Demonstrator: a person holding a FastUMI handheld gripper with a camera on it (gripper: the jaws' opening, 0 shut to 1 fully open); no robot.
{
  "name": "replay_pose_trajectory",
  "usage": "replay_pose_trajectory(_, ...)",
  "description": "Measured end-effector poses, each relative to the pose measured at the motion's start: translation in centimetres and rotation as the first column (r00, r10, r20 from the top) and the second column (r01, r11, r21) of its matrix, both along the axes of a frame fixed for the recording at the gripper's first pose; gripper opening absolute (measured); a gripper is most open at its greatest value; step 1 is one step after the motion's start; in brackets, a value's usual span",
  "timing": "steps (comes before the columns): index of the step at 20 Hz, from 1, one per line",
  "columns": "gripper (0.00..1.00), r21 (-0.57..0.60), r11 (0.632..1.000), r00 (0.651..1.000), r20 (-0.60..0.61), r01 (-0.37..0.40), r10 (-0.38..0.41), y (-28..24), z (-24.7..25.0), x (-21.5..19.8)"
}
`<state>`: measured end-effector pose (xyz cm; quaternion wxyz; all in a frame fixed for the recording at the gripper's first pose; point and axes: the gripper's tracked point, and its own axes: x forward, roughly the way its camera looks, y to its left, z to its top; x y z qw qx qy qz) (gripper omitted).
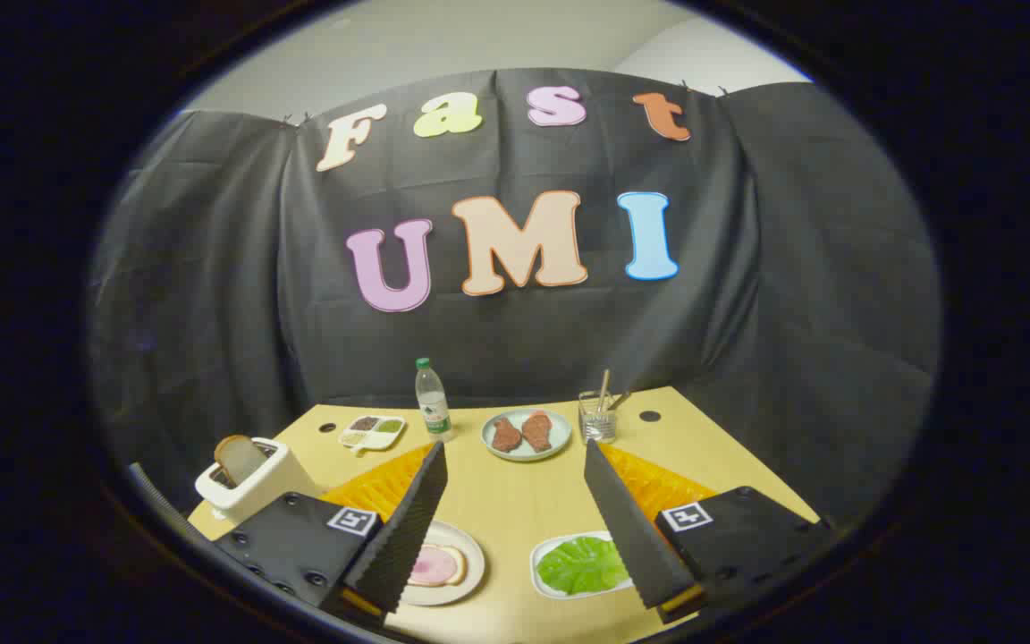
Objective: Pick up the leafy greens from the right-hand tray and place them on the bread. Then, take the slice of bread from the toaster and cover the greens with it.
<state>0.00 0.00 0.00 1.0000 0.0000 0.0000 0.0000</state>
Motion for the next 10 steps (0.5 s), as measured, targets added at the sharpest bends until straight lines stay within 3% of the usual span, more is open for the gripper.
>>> replay_pose_trajectory(10, 0.99, 0.007, 1.000, 1.000, -0.009, -0.005, 0.005, -0.55, -0.36, 0.14)
